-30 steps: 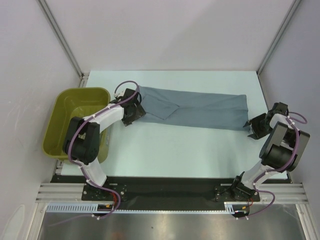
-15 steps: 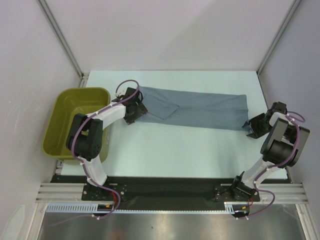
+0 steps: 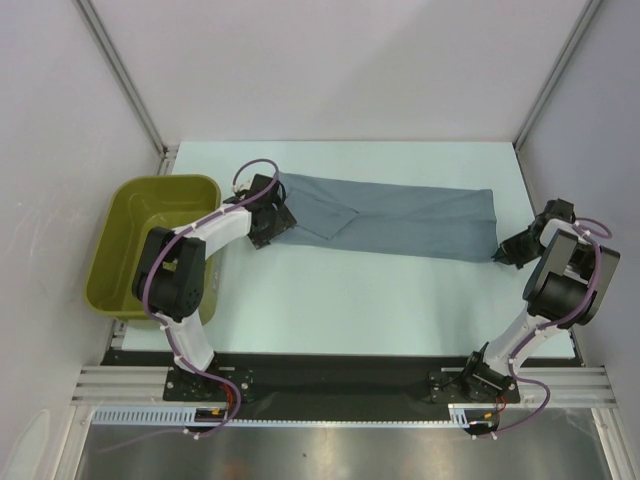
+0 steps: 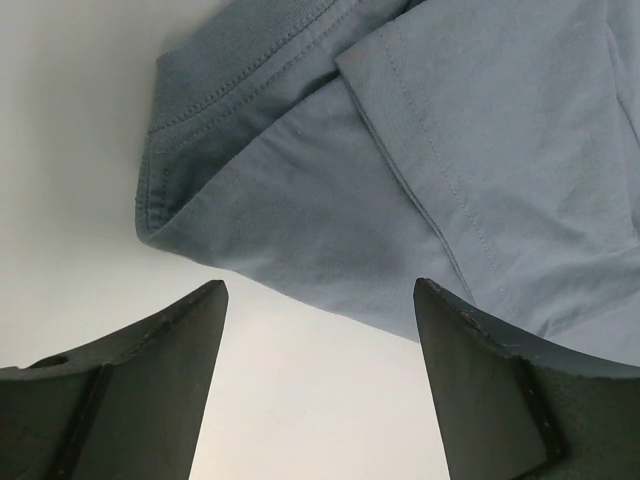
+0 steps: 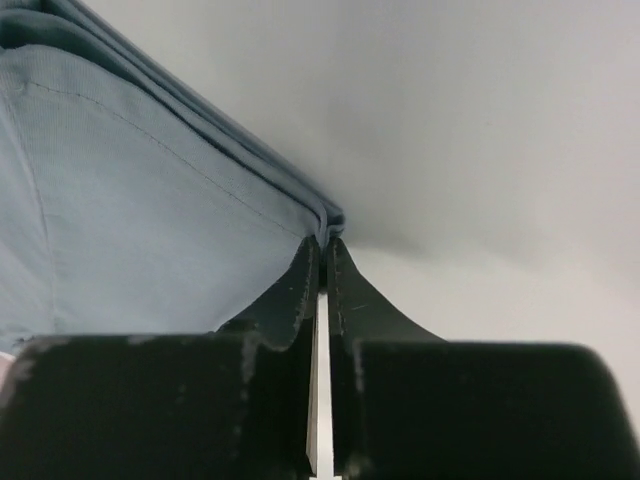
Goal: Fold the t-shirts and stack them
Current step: Fold the tshirt
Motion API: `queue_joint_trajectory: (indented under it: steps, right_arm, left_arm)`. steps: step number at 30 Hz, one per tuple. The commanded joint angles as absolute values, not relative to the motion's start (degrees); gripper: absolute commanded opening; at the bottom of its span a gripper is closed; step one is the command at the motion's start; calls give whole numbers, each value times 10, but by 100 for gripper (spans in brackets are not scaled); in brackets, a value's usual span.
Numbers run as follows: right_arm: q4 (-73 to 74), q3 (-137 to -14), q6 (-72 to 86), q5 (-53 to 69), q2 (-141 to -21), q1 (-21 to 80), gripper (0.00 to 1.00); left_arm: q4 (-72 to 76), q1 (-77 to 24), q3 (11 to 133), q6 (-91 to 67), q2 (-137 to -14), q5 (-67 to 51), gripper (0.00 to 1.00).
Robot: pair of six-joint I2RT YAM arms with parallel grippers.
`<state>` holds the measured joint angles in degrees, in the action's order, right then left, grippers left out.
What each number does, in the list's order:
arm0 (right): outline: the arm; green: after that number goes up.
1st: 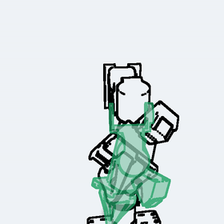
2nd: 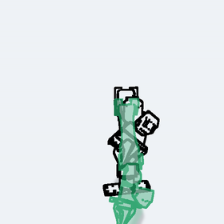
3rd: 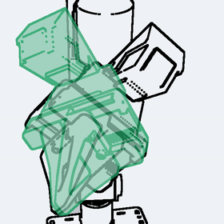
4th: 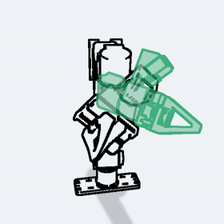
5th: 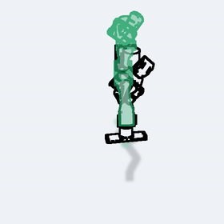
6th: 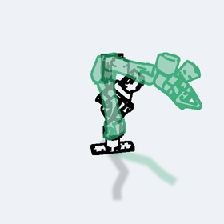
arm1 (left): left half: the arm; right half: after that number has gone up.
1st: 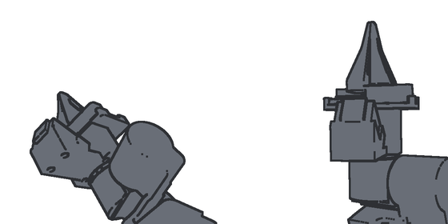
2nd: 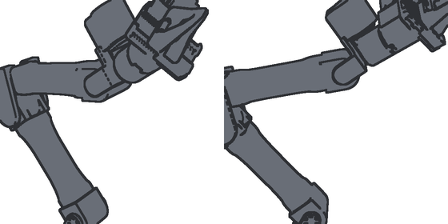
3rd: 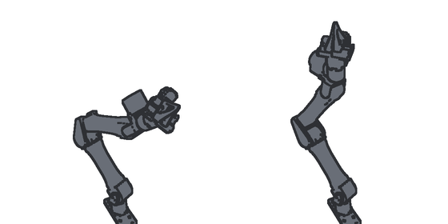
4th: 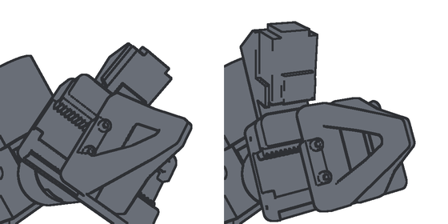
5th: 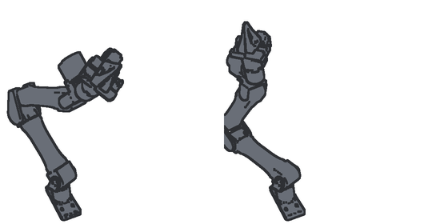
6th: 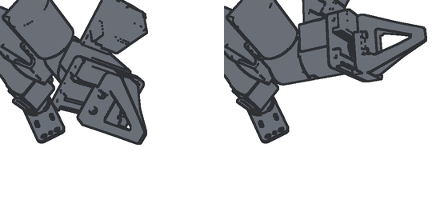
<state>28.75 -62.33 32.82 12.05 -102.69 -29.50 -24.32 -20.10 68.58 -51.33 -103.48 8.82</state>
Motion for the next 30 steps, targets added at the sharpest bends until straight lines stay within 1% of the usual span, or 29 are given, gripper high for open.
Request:
queue_joint_trajectory:
  steps: [1,5,9,12,15,18,19,20,21,24,28,30]
  right_arm:
    - [298,-629,320,92,-1025,-296,0]
    - [319,-613,325,58,-1011,-296,0]
    - [354,-544,348,8,-935,-294,0]
    - [392,-503,351,-44,-871,-276,0]
    - [440,-482,352,-77,-834,-232,0]
    - [464,-451,388,-70,-782,-162,0]
    - [468,-436,404,-60,-752,-137,0]
    - [474,-432,422,-59,-739,-86,0]
    - [484,-430,461,-61,-727,-56,0]
    - [509,-417,518,-72,-690,17,0]
    - [520,-394,495,-106,-664,3,0]
    - [523,-387,475,-108,-650,-60,0]
  left_arm:
    - [-242,-198,700,-490,-1026,91,81]
    - [-242,-198,701,-479,-1021,90,81]
    - [-242,-201,707,-446,-1008,97,81]
    - [-254,-214,719,-405,-1000,126,81]
    - [-265,-229,725,-381,-992,140,82]
    - [-276,-235,722,-373,-981,144,82]
    - [-279,-236,721,-372,-977,144,82]
    - [-282,-236,715,-374,-974,145,83]
    - [-283,-236,715,-374,-968,147,84]
    - [-297,-235,722,-373,-968,142,86]
    - [-301,-235,729,-377,-968,122,86]
    - [-300,-235,731,-380,-971,113,86]
